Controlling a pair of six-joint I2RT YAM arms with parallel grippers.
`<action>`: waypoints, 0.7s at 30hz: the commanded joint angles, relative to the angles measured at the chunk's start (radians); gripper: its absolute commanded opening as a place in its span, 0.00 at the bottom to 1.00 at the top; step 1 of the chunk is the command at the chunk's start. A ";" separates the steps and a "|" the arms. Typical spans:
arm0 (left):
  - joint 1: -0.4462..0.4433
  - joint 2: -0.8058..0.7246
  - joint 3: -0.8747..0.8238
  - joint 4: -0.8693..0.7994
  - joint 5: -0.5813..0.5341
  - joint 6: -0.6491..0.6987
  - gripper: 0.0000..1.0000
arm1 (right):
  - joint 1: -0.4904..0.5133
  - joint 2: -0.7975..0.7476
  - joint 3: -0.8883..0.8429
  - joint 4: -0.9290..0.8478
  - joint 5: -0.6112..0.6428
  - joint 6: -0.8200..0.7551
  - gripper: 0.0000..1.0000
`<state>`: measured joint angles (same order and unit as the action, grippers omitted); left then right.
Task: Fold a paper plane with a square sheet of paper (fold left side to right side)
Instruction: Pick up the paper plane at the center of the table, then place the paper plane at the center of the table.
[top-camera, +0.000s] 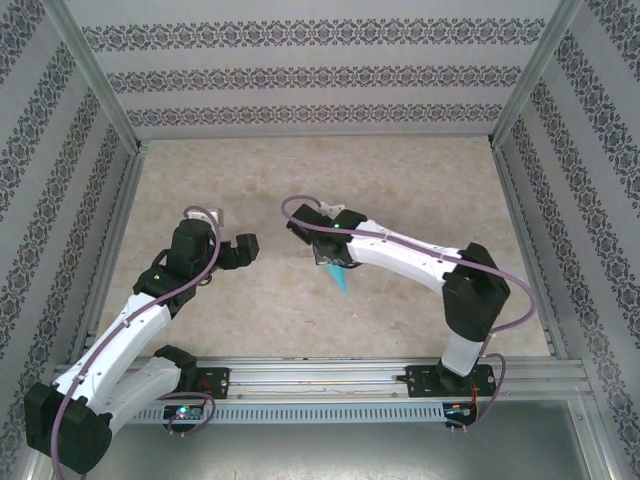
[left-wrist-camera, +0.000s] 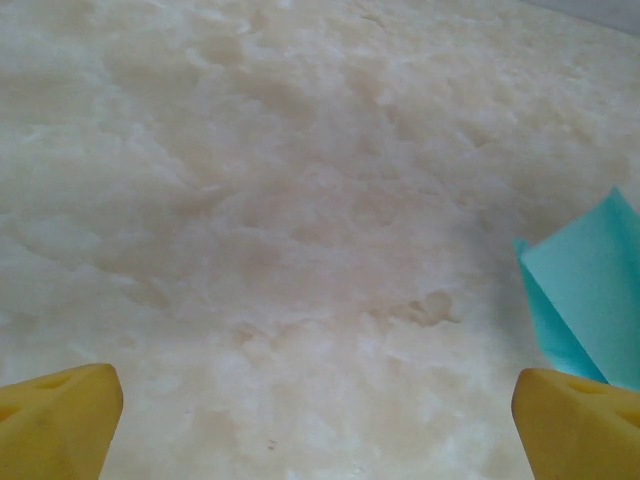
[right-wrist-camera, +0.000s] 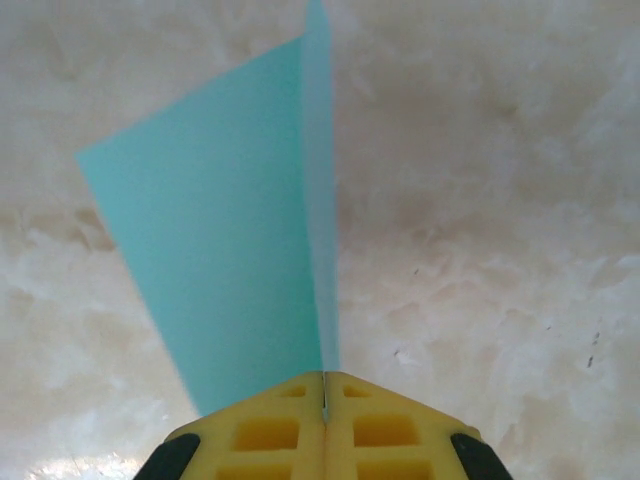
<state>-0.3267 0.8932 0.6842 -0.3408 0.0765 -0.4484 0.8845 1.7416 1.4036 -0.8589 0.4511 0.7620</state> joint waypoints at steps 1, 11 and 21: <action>0.016 0.001 0.034 -0.033 0.107 -0.102 1.00 | -0.043 -0.095 -0.058 0.135 -0.040 -0.109 0.00; 0.032 -0.008 0.046 -0.021 0.134 -0.194 1.00 | -0.214 -0.270 -0.363 0.703 -0.629 -0.119 0.00; 0.044 -0.041 0.075 -0.015 0.120 -0.181 1.00 | -0.232 -0.116 -0.466 1.098 -0.948 0.063 0.00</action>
<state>-0.2985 0.8719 0.7235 -0.3458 0.1982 -0.6193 0.6521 1.5871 0.9657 0.0574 -0.3756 0.7490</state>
